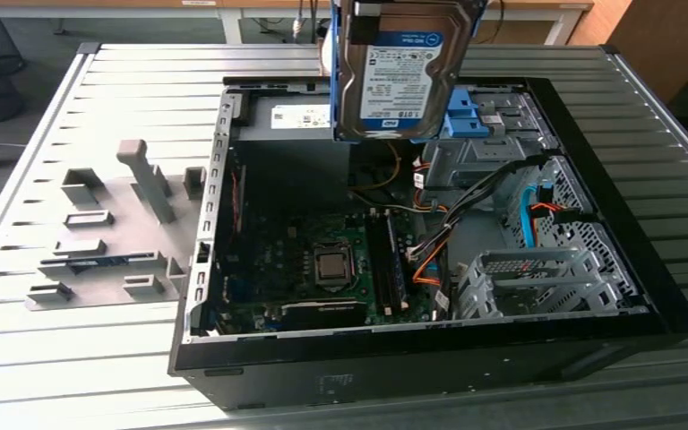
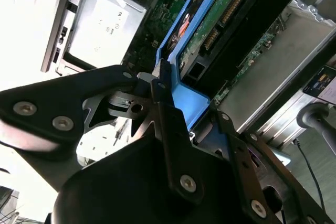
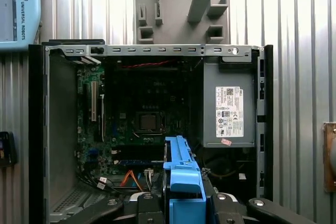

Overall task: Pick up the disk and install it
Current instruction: 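Insert the disk into the insertion slot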

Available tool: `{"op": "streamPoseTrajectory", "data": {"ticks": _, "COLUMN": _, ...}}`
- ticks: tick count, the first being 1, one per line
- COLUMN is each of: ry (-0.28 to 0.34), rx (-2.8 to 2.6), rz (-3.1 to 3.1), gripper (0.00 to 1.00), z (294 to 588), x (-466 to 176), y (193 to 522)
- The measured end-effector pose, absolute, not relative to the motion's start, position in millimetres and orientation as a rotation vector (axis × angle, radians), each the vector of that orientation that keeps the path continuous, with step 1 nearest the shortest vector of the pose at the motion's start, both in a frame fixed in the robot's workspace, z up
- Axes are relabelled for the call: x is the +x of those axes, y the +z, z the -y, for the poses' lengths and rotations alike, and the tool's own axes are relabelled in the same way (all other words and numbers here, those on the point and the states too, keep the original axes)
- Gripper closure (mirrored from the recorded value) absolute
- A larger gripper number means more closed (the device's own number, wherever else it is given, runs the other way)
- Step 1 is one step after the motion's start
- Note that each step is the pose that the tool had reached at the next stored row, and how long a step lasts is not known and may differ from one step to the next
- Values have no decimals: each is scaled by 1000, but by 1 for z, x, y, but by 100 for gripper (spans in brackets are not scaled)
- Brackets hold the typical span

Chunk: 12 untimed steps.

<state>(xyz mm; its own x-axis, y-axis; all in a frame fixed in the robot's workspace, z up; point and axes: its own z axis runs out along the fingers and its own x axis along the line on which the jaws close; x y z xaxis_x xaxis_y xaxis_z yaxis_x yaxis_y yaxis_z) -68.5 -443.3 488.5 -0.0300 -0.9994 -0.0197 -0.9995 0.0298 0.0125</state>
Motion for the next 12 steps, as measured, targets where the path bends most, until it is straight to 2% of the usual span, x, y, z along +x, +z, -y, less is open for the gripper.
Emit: {"op": "streamPoseTrajectory", "data": {"ticks": 12, "ry": 33, "rx": -2185, "rz": -2251, "gripper": 64, "z": 472, "x": -68, "y": 488}}
